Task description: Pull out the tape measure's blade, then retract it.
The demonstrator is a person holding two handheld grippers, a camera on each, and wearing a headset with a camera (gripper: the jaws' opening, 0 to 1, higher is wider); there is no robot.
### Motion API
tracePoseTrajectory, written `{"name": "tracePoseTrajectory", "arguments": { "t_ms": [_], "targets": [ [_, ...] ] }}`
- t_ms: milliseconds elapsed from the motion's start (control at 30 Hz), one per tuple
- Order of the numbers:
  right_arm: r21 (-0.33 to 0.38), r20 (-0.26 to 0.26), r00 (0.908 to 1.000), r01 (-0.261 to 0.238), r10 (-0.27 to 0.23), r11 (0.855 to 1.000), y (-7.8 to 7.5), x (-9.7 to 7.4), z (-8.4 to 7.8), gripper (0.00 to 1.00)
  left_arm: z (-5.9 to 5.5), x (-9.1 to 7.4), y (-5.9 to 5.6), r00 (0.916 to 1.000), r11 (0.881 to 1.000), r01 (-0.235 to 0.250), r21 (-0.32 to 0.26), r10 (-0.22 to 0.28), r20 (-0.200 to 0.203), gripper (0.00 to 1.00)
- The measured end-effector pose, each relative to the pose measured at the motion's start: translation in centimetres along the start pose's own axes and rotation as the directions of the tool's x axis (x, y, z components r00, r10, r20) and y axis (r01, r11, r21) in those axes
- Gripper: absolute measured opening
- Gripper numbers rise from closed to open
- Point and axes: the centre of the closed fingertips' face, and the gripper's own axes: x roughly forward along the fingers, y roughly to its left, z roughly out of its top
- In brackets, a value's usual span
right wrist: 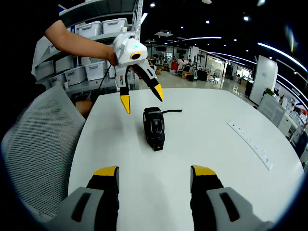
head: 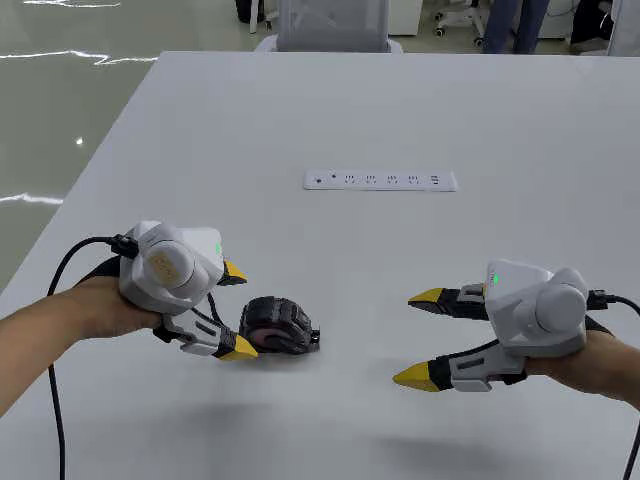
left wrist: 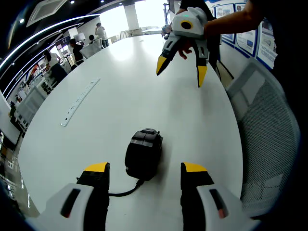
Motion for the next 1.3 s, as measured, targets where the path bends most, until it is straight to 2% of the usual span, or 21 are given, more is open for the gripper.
{"name": "tracePoseTrajectory", "arguments": {
  "t_ms": [600, 767, 1033, 1300],
  "targets": [
    [-0.044, 0.013, 0.9976, -0.067, 0.068, 0.997, -0.2, 4.5, 1.2, 0.5, -0.3, 1.3, 0.9, 0.9992, 0.999, 0.033, 0.027, -0.033, -0.024, 0.55],
    [-0.063, 0.002, 0.9961, -0.088, 0.088, 0.994, 0.0, 6.0, 1.2, 0.46, -0.3, 1.8, 0.5, 0.9976, 0.997, 0.064, 0.052, -0.063, -0.028, 0.53],
    [-0.087, -0.025, 0.9926, -0.121, 0.119, 0.989, 0.3, 8.2, 0.9, 0.41, -0.7, 2.6, 0.0, 0.9931, 0.99, 0.105, 0.09, -0.1, -0.062, 0.46],
    [-0.098, -0.05, 0.9897, -0.139, 0.134, 0.985, -0.2, 9.7, 0.3, 0.36, -0.8, 3.3, 0.1, 0.9894, 0.986, 0.13, 0.103, -0.122, -0.078, 0.4]
  ]
}}
